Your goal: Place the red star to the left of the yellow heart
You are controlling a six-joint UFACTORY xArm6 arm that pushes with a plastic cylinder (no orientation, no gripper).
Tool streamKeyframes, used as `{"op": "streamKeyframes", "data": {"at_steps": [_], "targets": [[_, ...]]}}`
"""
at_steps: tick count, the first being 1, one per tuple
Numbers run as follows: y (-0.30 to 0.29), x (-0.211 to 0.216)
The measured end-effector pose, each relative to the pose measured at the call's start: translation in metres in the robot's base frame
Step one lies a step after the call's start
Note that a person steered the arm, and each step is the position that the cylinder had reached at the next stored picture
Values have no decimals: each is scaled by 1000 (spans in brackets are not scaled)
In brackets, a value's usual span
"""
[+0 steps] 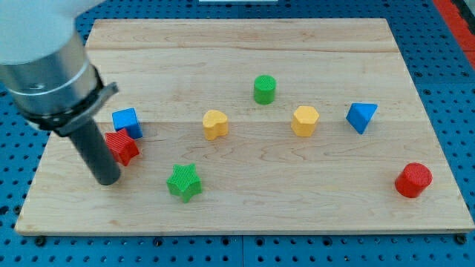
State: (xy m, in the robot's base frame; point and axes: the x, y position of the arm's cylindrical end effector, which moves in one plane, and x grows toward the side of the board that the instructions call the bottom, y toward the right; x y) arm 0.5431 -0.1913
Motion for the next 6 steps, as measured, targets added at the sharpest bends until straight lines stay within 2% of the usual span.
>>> {"op": "streamKeyframes", "data": {"at_steps": [1, 2, 4, 5, 6], "targets": [[-27, -23], [-25, -40], [52, -39], [56, -24], [63, -41]]}}
